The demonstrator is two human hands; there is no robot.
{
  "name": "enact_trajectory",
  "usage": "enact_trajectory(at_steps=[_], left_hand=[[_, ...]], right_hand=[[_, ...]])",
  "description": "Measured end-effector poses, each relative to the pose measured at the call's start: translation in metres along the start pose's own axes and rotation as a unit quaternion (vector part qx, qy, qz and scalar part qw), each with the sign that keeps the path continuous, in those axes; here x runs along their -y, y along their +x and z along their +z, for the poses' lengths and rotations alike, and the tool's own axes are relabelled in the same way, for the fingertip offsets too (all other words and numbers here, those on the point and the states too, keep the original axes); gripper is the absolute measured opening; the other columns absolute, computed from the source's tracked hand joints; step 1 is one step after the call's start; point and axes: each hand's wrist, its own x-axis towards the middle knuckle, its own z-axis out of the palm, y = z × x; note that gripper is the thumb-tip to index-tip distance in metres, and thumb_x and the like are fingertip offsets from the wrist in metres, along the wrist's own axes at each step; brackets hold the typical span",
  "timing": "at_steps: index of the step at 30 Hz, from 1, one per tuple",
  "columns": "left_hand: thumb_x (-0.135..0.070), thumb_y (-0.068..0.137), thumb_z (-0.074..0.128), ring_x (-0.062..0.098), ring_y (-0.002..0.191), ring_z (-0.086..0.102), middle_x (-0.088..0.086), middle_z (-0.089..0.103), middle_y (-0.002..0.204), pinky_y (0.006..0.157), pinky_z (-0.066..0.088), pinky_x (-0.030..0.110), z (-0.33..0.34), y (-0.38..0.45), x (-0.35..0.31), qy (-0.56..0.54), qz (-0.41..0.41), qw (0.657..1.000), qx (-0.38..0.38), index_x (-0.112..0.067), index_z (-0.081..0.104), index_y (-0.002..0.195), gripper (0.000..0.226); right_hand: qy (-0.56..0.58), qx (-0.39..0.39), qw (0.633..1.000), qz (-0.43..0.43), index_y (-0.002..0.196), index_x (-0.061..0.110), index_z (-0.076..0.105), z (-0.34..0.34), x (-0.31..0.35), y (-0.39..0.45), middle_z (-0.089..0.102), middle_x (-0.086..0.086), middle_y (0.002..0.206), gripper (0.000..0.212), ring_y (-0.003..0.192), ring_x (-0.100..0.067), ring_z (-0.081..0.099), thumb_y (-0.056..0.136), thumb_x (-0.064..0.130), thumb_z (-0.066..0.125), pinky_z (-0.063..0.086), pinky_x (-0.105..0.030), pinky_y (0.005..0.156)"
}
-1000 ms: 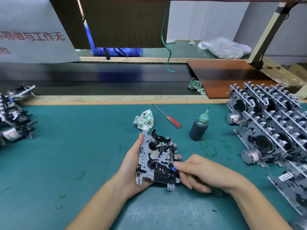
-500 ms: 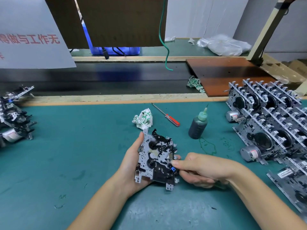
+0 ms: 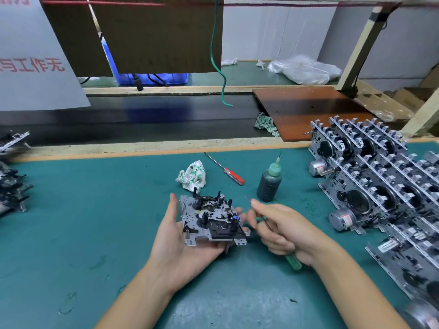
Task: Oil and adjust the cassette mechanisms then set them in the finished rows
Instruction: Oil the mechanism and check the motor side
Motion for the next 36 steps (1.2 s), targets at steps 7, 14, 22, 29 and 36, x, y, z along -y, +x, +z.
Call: enact_trajectory(at_steps=[7,14,22,29,36], left_hand=[[-0.075,0.079,0.041,0.052,0.107,0.058,0.038,0.054,0.122,0.091,0.045,0.063,-0.002,0.000,-0.003,-0.045,0.004,0.999,0.005,0.016,0.063,0.106,0.098],[-0.072,0.080,0.039,0.046,0.117,0.054,0.028,0.054,0.131,0.102,0.041,0.056,-0.008,0.002,-0.006,0.020,0.009,1.000,0.017,0.003,0.064,0.117,0.087],[-0.052,0.091,0.040,0.050,0.119,0.051,0.027,0.053,0.133,0.099,0.040,0.061,-0.012,0.005,-0.007,0.057,-0.017,0.996,0.063,0.002,0.064,0.118,0.065],[-0.053,0.092,0.037,0.048,0.123,0.048,0.025,0.051,0.135,0.101,0.042,0.056,-0.015,0.010,-0.007,0.093,-0.030,0.990,0.100,-0.001,0.061,0.123,0.066],[-0.052,0.091,0.038,0.049,0.122,0.049,0.027,0.050,0.135,0.101,0.041,0.057,-0.017,0.013,-0.008,0.089,-0.032,0.991,0.089,0.002,0.060,0.123,0.067]], right_hand=[[-0.053,-0.005,0.998,-0.042,0.076,0.025,0.064,-0.004,-0.003,0.002,0.045,-0.001,0.052,0.033,0.030,-0.009,0.030,0.099,0.027,0.041,0.023,-0.013,0.033],[-0.284,-0.270,0.887,-0.243,0.070,0.021,0.072,0.004,-0.016,0.011,0.061,0.001,0.056,0.025,0.051,-0.014,0.058,0.092,0.025,0.059,0.048,-0.031,0.054],[-0.198,-0.432,0.845,-0.245,0.115,0.031,0.038,-0.006,-0.018,0.021,0.051,0.006,0.111,0.061,0.104,-0.013,0.051,0.073,0.013,0.079,0.041,-0.025,0.087],[-0.162,-0.362,0.900,-0.182,0.092,0.032,0.041,-0.015,-0.016,0.026,0.059,0.010,0.098,0.030,0.088,0.003,0.058,0.088,0.012,0.064,0.041,-0.010,0.078],[0.179,-0.309,0.899,-0.254,0.093,0.017,0.055,-0.013,0.002,0.017,0.055,-0.003,0.071,0.005,0.049,-0.010,0.045,0.095,0.017,0.051,0.043,-0.022,0.050]])
